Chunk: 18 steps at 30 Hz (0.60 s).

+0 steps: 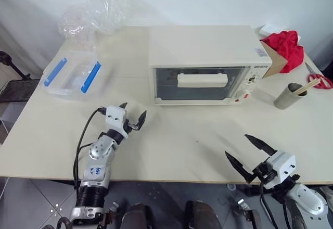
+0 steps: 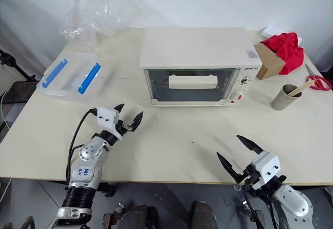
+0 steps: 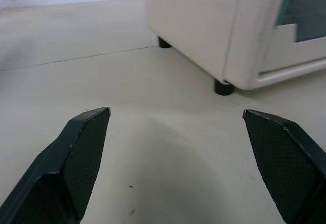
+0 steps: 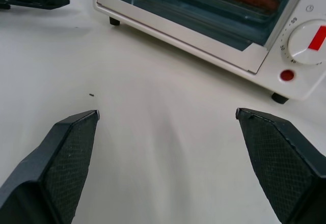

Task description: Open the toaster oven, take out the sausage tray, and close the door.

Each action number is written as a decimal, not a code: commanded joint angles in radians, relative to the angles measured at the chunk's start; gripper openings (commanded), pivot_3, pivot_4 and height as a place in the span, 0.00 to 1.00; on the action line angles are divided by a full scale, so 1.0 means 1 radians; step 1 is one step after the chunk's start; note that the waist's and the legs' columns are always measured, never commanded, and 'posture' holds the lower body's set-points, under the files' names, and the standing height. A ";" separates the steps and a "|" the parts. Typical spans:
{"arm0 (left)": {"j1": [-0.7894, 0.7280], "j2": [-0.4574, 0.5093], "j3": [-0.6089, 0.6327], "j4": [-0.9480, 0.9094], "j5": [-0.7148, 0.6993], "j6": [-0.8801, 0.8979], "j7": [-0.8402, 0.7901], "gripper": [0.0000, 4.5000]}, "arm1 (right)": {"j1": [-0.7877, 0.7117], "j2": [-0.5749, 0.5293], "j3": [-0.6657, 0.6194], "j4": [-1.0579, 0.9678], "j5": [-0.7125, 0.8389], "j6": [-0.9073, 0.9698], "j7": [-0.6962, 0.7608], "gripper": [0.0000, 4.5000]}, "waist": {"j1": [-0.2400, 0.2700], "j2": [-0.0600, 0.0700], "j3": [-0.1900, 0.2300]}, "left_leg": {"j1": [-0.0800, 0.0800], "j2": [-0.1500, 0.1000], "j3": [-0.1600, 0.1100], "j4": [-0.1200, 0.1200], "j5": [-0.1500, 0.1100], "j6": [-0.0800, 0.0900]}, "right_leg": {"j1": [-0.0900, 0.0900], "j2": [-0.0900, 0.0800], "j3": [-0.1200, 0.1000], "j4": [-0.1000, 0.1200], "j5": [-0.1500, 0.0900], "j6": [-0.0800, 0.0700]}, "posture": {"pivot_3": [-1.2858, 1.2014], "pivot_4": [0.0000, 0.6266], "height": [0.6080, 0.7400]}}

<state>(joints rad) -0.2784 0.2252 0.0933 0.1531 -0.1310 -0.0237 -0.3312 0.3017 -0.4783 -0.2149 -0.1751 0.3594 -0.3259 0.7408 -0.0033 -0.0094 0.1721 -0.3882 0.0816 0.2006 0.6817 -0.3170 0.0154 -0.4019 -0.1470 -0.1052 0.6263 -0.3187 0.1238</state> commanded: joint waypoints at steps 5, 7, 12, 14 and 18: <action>0.015 0.127 0.083 -0.116 -0.250 0.088 -0.262 0.99 | -0.028 -0.030 -0.024 -0.033 0.067 0.033 0.038 1.00 | -0.002 0.000 0.000 | 0.000 0.000 0.000 0.000 0.000 0.000 | 0.000 0.000 0.000 0.000 0.000 0.000 | 0.52 0.24 1.00; 0.030 0.206 0.127 -0.161 -0.392 0.178 -0.417 0.99 | -0.075 -0.043 -0.027 -0.050 0.116 0.085 0.045 1.00 | -0.008 0.000 0.000 | 0.000 0.001 0.000 0.000 0.000 0.000 | -0.001 0.000 0.000 0.001 0.000 0.000 | 0.52 0.24 1.00; 0.030 0.470 0.225 -0.203 -0.585 0.404 -0.654 0.99 | -0.315 -0.100 -0.015 -0.020 0.237 0.251 0.090 1.00 | -0.030 0.000 0.001 | 0.001 0.001 0.001 0.000 0.001 -0.001 | -0.002 0.001 0.000 0.003 -0.001 -0.002 | 0.52 0.24 1.00; 0.040 0.522 0.225 -0.236 -0.639 0.495 -0.681 0.99 | -0.409 -0.118 0.005 0.010 0.261 0.325 0.112 1.00 | -0.028 0.000 0.001 | 0.000 0.001 0.002 0.000 0.001 -0.001 | -0.004 0.001 0.002 0.004 -0.001 -0.002 | 0.52 0.24 1.00; 0.086 0.536 0.211 -0.308 -0.696 0.596 -0.695 0.99 | -0.538 -0.105 0.025 0.068 0.274 0.399 0.130 1.00 | -0.013 0.000 0.001 | 0.000 0.000 0.000 -0.001 0.000 -0.002 | -0.004 0.001 0.001 0.006 -0.001 -0.002 | 0.52 0.24 1.00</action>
<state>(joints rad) -0.2064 0.7600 0.3092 -0.1081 -0.7874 0.5366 -1.0121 -0.2200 -0.5859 -0.1857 -0.1200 0.6142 0.0505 0.8631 -0.0159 -0.0090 0.1727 -0.3896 0.0821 0.2007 0.6807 -0.3174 0.0134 -0.4070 -0.1463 -0.1044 0.6359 -0.3196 0.1222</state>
